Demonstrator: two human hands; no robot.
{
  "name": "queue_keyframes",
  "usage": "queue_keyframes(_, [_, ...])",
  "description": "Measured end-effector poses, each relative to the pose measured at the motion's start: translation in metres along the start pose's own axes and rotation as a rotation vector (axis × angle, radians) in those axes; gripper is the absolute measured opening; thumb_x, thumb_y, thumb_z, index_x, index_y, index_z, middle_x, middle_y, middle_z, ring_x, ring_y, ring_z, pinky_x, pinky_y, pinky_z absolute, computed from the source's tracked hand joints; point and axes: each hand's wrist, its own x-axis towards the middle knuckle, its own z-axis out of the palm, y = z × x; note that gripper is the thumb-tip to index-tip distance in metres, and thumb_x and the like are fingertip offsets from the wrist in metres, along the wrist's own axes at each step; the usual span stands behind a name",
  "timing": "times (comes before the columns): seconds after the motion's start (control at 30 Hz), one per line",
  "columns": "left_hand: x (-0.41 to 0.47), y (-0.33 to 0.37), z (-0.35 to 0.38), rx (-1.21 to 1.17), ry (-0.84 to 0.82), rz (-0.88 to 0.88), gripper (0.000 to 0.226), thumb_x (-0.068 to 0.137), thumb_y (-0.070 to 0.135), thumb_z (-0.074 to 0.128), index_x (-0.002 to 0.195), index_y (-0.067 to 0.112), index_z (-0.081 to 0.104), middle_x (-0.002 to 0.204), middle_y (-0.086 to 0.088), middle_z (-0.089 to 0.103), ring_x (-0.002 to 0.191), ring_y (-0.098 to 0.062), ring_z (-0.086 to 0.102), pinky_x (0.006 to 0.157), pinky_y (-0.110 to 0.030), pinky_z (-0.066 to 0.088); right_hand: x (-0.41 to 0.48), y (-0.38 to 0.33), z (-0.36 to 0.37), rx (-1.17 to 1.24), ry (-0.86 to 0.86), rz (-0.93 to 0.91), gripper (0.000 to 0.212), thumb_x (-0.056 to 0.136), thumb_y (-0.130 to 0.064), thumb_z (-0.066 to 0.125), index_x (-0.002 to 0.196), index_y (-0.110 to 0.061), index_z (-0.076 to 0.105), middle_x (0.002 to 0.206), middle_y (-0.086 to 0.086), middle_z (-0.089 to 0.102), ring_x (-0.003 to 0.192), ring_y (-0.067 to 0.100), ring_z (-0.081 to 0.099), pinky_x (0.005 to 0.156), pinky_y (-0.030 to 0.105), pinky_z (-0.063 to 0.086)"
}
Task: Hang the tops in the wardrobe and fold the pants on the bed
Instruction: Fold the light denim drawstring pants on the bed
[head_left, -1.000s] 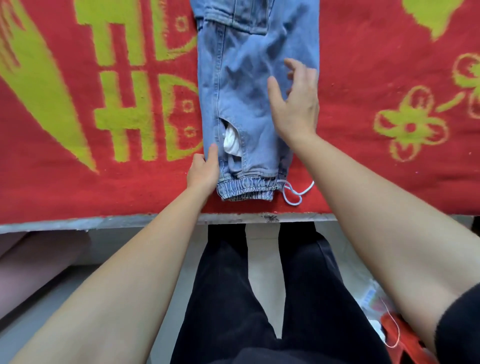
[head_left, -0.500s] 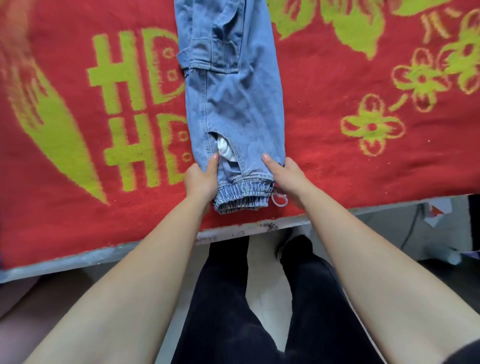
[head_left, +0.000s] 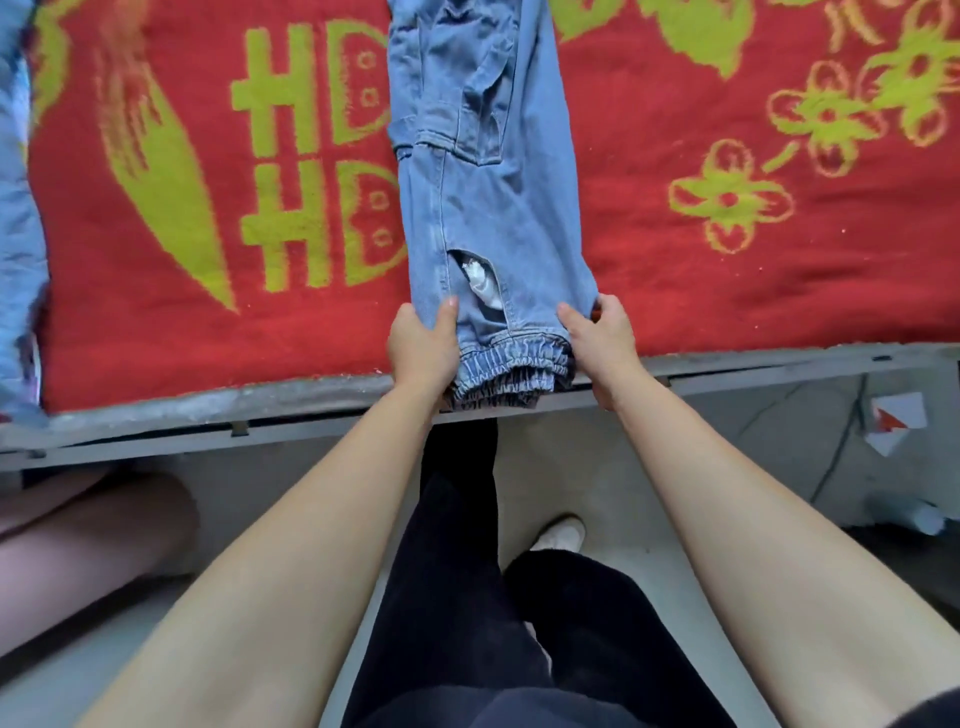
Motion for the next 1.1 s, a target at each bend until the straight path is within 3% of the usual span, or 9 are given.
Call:
queue_keyframes(0.1, [-0.031,-0.057,0.021,0.189,-0.126,-0.110,0.045,0.094,0.040,0.060,0.116,0.000,0.058,0.117,-0.015,0.063,0.111,-0.034,0.058,0.088,-0.036,0.043,-0.013,0.061,-0.011,-0.105,-0.083,0.122,0.035,0.090,-0.034,0.064,0.116,-0.012,0.056,0.111,0.004,0.064,0.102,0.025,0.062,0.088,0.039,0.051])
queue_keyframes(0.2, [-0.046,-0.085,0.033,0.268,-0.198,-0.223,0.048,0.093,0.037,0.061,0.122,0.000,0.057,0.124,-0.017,0.061,0.116,-0.036,0.056,0.093,-0.037,0.044,-0.002,0.118,-0.017,-0.134,-0.150,0.235,0.060,0.061,-0.059,0.064,0.109,-0.023,0.062,0.106,0.003,0.070,0.100,0.030,0.068,0.089,0.054,0.055])
queue_keyframes(0.3, [-0.039,-0.088,0.033,0.307,-0.302,-0.292,0.046,0.083,0.028,0.067,0.119,0.003,0.056,0.120,-0.016,0.063,0.109,-0.036,0.061,0.092,-0.041,0.051,0.020,0.146,-0.023,-0.137,-0.190,0.246,0.070,0.046,-0.062,0.066,0.107,-0.028,0.061,0.108,0.001,0.072,0.094,0.024,0.069,0.087,0.045,0.055])
queue_keyframes(0.37, [-0.025,-0.084,0.029,0.277,-0.323,-0.323,0.047,0.070,0.029,0.064,0.112,0.008,0.056,0.113,-0.014,0.067,0.099,-0.033,0.067,0.084,-0.046,0.057,0.003,0.101,-0.027,-0.201,-0.189,0.228,0.077,0.057,-0.055,0.071,0.126,-0.023,0.055,0.116,-0.001,0.067,0.101,0.023,0.065,0.092,0.043,0.052])
queue_keyframes(0.47, [-0.003,-0.043,0.017,0.351,-0.270,-0.223,0.043,0.082,0.026,0.060,0.120,0.010,0.051,0.116,-0.008,0.063,0.105,-0.031,0.061,0.087,-0.036,0.051,0.013,0.054,-0.033,-0.292,-0.108,0.147,0.056,0.086,-0.034,0.067,0.136,-0.018,0.048,0.114,0.000,0.061,0.114,0.023,0.058,0.103,0.038,0.044])
queue_keyframes(0.77, [0.149,0.085,0.020,0.413,-0.188,0.175,0.053,0.093,0.033,0.055,0.140,0.011,0.043,0.136,-0.012,0.053,0.121,-0.030,0.053,0.100,-0.041,0.043,0.151,-0.102,0.008,-0.210,-0.031,-0.106,0.052,0.084,-0.034,0.062,0.133,-0.018,0.054,0.090,-0.013,0.057,0.094,0.022,0.062,0.096,0.051,0.051])
queue_keyframes(0.83, [0.189,0.112,0.026,0.393,-0.178,0.225,0.053,0.094,0.034,0.054,0.140,0.010,0.043,0.136,-0.011,0.053,0.120,-0.028,0.054,0.100,-0.042,0.043,0.189,-0.140,0.023,-0.166,-0.036,-0.115,0.052,0.084,-0.034,0.061,0.133,-0.018,0.054,0.097,-0.011,0.058,0.102,0.023,0.064,0.097,0.050,0.052])
queue_keyframes(0.97, [0.266,0.157,0.042,0.357,-0.168,0.280,0.055,0.094,0.040,0.055,0.138,0.010,0.044,0.129,-0.009,0.056,0.117,-0.028,0.055,0.099,-0.040,0.043,0.263,-0.205,0.058,-0.010,-0.035,-0.115,0.046,0.092,-0.021,0.058,0.136,-0.013,0.051,0.115,0.002,0.059,0.081,0.017,0.060,0.085,0.039,0.058])
queue_keyframes(1.1, [0.326,0.186,0.060,0.374,-0.163,0.346,0.062,0.087,0.054,0.061,0.134,0.015,0.049,0.123,-0.004,0.062,0.115,-0.024,0.057,0.095,-0.036,0.043,0.327,-0.257,0.091,0.109,0.039,-0.090,0.011,0.090,-0.013,0.058,0.085,-0.021,0.054,0.069,-0.002,0.051,0.060,0.016,0.048,0.060,0.033,0.050])
